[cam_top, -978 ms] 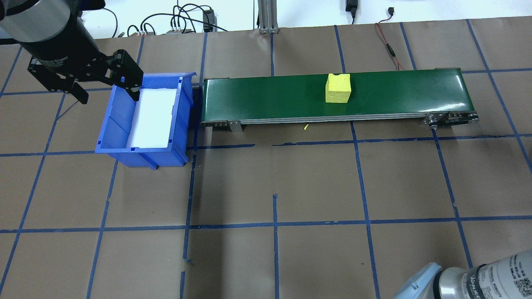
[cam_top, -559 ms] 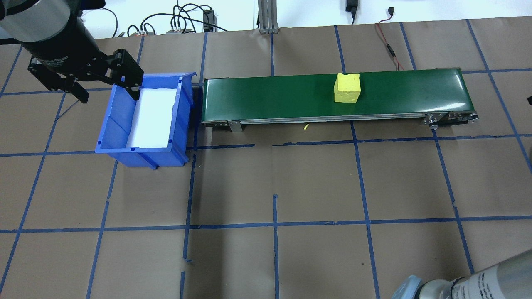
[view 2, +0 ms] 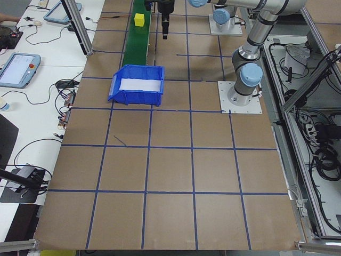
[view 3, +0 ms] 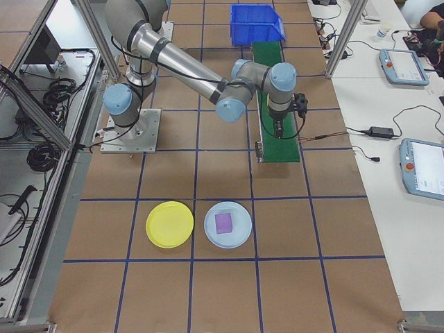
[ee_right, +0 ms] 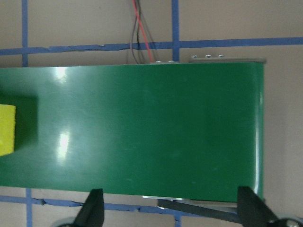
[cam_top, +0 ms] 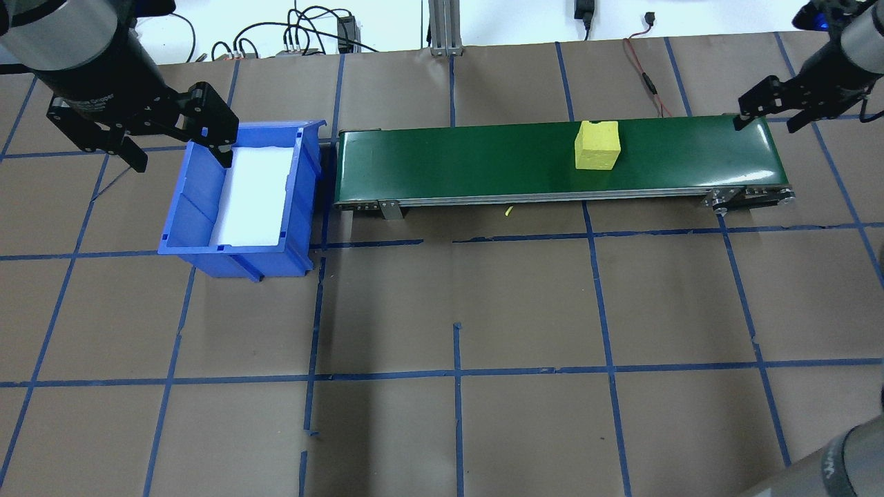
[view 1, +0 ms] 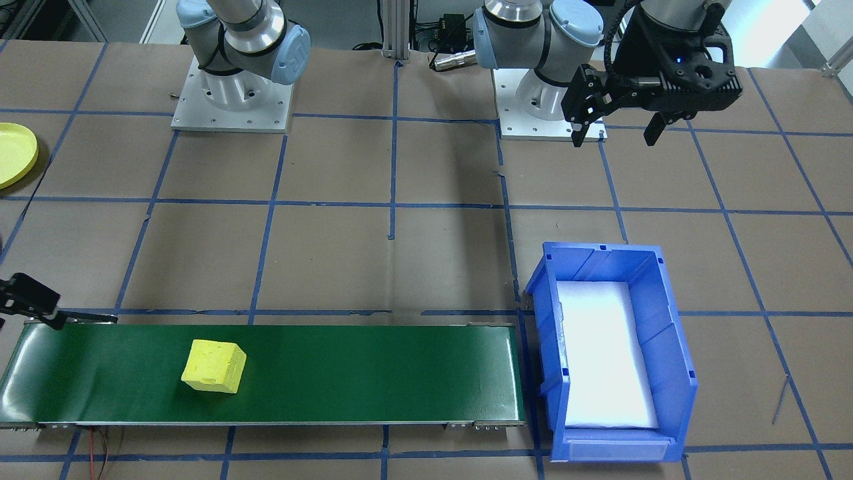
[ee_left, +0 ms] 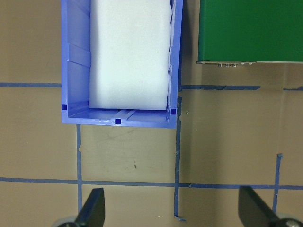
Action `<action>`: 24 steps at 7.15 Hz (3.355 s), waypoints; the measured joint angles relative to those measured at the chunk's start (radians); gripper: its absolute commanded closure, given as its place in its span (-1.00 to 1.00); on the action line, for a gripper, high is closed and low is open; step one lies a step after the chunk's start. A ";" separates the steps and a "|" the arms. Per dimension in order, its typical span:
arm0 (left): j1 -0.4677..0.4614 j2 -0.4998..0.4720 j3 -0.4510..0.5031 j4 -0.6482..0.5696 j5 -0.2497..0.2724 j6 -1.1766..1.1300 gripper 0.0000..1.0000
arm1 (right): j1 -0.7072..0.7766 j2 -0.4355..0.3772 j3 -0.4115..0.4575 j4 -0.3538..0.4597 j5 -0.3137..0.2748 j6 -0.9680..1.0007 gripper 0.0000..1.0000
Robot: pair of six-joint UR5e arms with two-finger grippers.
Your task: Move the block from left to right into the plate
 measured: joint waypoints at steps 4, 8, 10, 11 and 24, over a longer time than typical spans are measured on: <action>0.001 0.000 0.001 0.000 0.001 0.001 -1.00 | 0.121 0.060 0.003 -0.003 0.143 0.190 -1.00; 0.003 0.000 0.002 0.000 0.002 0.002 -1.00 | 0.123 0.151 -0.073 -0.005 0.175 0.189 -1.00; 0.003 0.000 0.003 0.000 0.002 0.003 -1.00 | 0.123 0.163 -0.071 -0.005 0.172 0.178 -0.99; 0.003 0.000 0.003 0.000 0.002 0.003 -1.00 | 0.123 0.166 -0.062 -0.007 0.162 0.170 -0.99; 0.003 0.000 0.001 0.000 0.002 0.003 -1.00 | -0.556 0.029 0.060 0.020 -0.266 -0.641 0.15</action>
